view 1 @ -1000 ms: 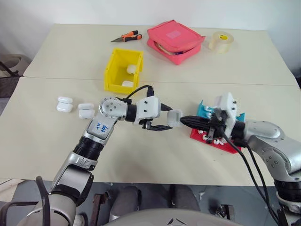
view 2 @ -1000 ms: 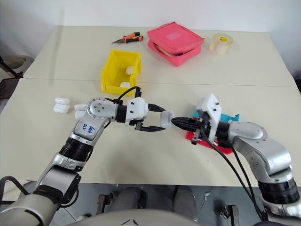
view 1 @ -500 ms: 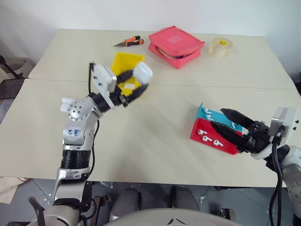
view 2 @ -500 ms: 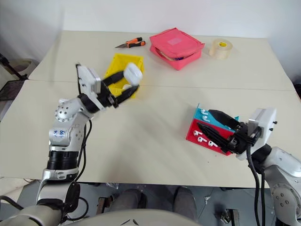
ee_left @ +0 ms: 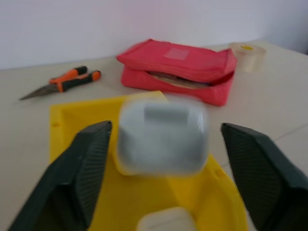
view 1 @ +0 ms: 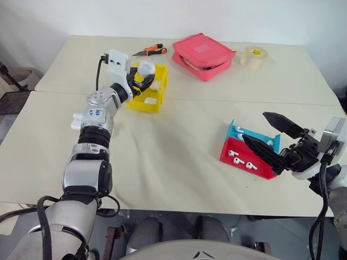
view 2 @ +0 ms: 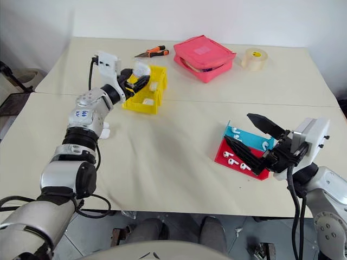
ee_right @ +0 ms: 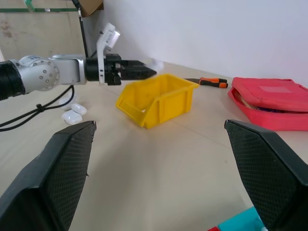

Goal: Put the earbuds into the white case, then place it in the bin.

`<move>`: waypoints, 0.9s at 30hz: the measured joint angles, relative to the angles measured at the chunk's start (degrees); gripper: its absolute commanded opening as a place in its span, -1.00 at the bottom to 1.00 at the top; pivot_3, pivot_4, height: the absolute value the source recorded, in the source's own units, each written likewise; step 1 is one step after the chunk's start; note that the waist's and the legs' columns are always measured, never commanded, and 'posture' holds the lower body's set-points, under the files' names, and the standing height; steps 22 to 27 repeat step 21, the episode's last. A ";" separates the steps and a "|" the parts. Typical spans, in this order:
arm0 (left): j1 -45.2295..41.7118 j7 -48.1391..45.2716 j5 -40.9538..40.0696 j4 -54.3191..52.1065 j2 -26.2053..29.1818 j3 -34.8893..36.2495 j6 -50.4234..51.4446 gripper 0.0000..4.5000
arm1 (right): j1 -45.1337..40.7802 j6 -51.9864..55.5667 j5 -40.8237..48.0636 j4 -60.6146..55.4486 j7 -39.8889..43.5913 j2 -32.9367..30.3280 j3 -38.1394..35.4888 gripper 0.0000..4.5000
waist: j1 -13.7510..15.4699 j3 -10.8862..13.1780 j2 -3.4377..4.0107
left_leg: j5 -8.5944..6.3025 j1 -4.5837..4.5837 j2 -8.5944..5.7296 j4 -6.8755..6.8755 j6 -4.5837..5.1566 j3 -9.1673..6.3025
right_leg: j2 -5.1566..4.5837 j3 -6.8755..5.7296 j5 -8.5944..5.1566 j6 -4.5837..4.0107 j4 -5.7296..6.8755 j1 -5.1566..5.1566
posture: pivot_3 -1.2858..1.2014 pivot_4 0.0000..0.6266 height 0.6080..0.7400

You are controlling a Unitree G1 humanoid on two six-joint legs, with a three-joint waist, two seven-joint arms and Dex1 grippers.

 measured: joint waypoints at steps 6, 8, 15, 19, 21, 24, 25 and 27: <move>3.10 -5.30 -0.71 -5.14 1.95 -0.31 -0.65 1.00 | 1.68 -0.55 -0.05 -0.03 -0.30 0.08 0.13 1.00 | -0.33 -0.01 -0.01 | -0.01 0.00 0.02 0.00 -0.02 0.01 | 0.00 0.01 0.00 0.00 0.04 -0.02 | 0.03 -1.00 1.00; 7.24 -11.36 -3.44 -11.60 3.63 0.18 -1.19 1.00 | 2.67 -0.67 -0.04 0.05 0.27 -0.09 -0.02 1.00 | -0.76 -0.01 -0.01 | -0.02 0.00 0.05 0.01 -0.03 -0.01 | 0.00 0.01 -0.01 -0.02 0.07 -0.05 | 0.03 -1.00 1.00; 29.56 -31.79 -10.34 -38.85 15.51 -0.73 -0.80 1.00 | 6.61 -1.69 -2.81 3.88 9.47 -6.97 -1.33 1.00 | -1.50 -0.21 0.20 | -0.12 0.34 0.17 -0.09 -0.06 0.02 | 0.02 0.13 -0.08 -0.15 0.13 0.05 | 0.03 -1.00 1.00; 39.24 -34.07 -11.60 -48.78 20.05 -0.31 0.84 1.00 | 5.97 -4.59 -7.24 7.62 14.55 -9.50 -0.20 1.00 | -0.78 -0.25 0.16 | -0.26 0.40 0.19 0.03 0.04 -0.10 | 0.04 0.29 -0.08 -0.15 0.19 0.07 | 0.03 -1.00 1.00; 41.61 -34.43 -11.63 -51.17 21.44 0.35 0.86 1.00 | 4.79 -6.08 -8.89 9.43 16.02 -9.52 0.75 1.00 | -0.38 -0.30 0.18 | -0.35 0.47 0.18 0.06 0.10 -0.10 | 0.04 0.44 -0.08 -0.15 0.19 0.07 | 0.03 -1.00 1.00; 41.61 -34.43 -11.63 -51.17 21.44 0.35 0.86 1.00 | 4.79 -6.08 -8.89 9.43 16.02 -9.52 0.75 1.00 | -0.38 -0.30 0.18 | -0.35 0.47 0.18 0.06 0.10 -0.10 | 0.04 0.44 -0.08 -0.15 0.19 0.07 | 0.03 -1.00 1.00; 41.61 -34.43 -11.63 -51.17 21.44 0.35 0.86 1.00 | 4.79 -6.08 -8.89 9.43 16.02 -9.52 0.75 1.00 | -0.38 -0.30 0.18 | -0.35 0.47 0.18 0.06 0.10 -0.10 | 0.04 0.44 -0.08 -0.15 0.19 0.07 | 0.03 -1.00 1.00; 41.61 -34.43 -11.63 -51.17 21.44 0.35 0.86 1.00 | 4.79 -6.08 -8.89 9.43 16.02 -9.52 0.75 1.00 | -0.38 -0.30 0.18 | -0.35 0.47 0.18 0.06 0.10 -0.10 | 0.04 0.44 -0.08 -0.15 0.19 0.07 | 0.03 -1.00 1.00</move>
